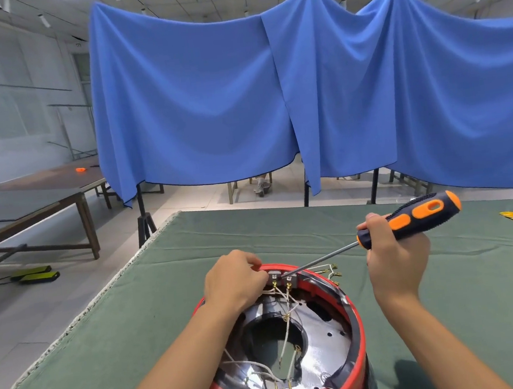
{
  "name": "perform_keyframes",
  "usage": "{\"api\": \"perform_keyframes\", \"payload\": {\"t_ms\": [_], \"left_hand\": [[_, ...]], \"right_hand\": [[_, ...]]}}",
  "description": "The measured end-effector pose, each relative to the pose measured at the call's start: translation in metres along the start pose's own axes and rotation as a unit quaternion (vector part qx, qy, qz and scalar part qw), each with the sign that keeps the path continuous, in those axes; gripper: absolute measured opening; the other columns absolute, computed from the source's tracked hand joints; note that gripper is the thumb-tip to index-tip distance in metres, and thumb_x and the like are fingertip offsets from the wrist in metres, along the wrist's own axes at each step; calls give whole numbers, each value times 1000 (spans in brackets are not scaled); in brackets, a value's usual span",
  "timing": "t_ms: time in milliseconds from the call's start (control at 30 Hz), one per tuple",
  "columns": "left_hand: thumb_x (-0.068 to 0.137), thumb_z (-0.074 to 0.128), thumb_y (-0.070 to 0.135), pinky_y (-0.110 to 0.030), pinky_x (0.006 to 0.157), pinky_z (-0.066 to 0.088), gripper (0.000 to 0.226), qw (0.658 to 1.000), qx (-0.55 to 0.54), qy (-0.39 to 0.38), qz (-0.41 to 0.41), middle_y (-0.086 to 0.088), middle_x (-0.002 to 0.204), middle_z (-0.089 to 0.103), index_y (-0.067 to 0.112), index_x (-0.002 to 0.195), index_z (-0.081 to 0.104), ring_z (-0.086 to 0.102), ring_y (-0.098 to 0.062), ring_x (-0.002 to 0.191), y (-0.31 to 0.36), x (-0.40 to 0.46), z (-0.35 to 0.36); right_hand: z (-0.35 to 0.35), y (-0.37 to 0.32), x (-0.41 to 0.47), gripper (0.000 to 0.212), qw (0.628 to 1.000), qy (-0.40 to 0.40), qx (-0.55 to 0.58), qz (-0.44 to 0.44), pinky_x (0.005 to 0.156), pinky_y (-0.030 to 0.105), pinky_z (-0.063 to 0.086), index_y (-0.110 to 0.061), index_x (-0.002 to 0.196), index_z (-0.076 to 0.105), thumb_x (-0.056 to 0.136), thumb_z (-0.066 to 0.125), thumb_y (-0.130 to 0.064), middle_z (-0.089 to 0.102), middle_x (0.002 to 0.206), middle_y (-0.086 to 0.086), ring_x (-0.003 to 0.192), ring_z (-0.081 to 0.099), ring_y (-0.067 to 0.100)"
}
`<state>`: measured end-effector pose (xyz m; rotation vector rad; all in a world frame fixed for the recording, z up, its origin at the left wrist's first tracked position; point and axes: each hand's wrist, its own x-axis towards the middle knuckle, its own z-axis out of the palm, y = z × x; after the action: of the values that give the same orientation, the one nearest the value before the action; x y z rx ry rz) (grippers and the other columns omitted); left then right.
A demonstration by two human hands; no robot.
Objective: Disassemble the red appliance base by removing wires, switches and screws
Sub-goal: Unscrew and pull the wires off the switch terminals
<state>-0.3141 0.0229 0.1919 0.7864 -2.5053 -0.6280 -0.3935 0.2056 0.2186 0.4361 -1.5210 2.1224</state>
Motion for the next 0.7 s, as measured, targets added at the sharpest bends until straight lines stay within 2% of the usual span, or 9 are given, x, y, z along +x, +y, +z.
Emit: {"api": "perform_keyframes", "payload": {"t_ms": [233,400,500,700], "left_hand": [[80,51,40,-31,83,48,24,1000,-14,-20,-14,8,88,72,37,89,72,63,-20,92,-1,6,0],[79,53,40,-29,79,45,22,1000,-15,-20,-8,8,88,72,37,87,73,63,-20,91,0,10,3],[80,52,40,-29,77,42,21,1000,-13,-16,-4,8,90,72,38,86,72,63,-21,92,-1,11,4],[81,53,39,-30,77,42,20,1000,-14,-14,3,7,91,72,37,86,72,63,-21,93,-2,10,4]], "right_hand": [[14,3,-5,27,999,-26,25,-35,50,11,41,-20,51,56,77,59,-22,56,44,-13,45,52,2],[16,3,-2,33,997,-37,24,-56,50,9,40,-24,47,53,79,59,-19,52,42,-16,43,50,1],[16,5,0,35,998,-30,27,-54,50,9,41,-26,45,58,80,59,-18,54,42,-16,43,51,1],[12,7,6,28,999,-6,20,-24,49,24,41,-25,49,62,76,61,-29,56,44,-11,43,49,8]]}}
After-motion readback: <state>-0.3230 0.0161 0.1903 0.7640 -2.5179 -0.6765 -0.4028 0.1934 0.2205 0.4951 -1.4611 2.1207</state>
